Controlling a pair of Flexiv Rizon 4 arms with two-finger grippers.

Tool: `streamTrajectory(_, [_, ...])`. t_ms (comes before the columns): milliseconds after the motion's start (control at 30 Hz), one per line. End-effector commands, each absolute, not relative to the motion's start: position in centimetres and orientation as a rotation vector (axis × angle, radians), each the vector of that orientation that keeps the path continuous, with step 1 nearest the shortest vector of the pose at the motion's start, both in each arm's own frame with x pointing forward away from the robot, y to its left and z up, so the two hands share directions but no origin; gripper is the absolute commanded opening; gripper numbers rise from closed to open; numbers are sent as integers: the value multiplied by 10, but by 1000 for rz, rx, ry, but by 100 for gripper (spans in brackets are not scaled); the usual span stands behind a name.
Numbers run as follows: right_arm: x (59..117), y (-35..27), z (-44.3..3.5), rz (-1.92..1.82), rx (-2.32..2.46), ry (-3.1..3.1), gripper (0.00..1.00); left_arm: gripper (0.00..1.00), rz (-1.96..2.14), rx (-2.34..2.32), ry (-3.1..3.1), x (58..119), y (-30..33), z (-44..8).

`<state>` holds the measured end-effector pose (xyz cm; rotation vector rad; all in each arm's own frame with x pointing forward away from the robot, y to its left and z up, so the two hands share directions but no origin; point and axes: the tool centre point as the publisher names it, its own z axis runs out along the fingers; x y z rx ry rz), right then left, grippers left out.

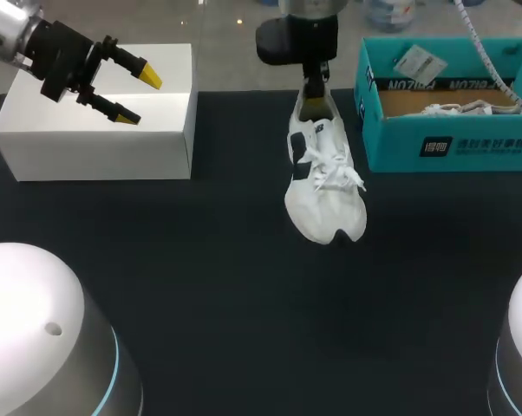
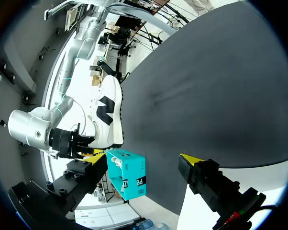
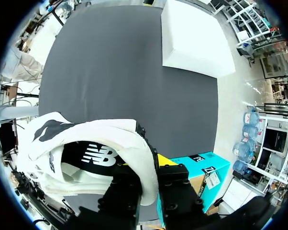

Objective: Take the shoe out of the shoebox, open the shoe tongue, remove and reinsert the insole, then place the shoe into the shoebox

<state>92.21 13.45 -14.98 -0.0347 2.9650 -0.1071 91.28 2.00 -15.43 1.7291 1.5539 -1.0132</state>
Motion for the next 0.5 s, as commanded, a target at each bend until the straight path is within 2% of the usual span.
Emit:
streamTrajectory(33, [921,125,-115,-71,-36,2972,0,100,-1012,1732,1554,913,20,-154])
streamTrajectory(333, [918,116,-80,-34,-61,2930,0,100,-1012,1732,1554,913,20,-154])
streamTrajectory(500, [918,116,-80,-34,-61,2930,0,100,-1012,1732,1554,913,20,-154])
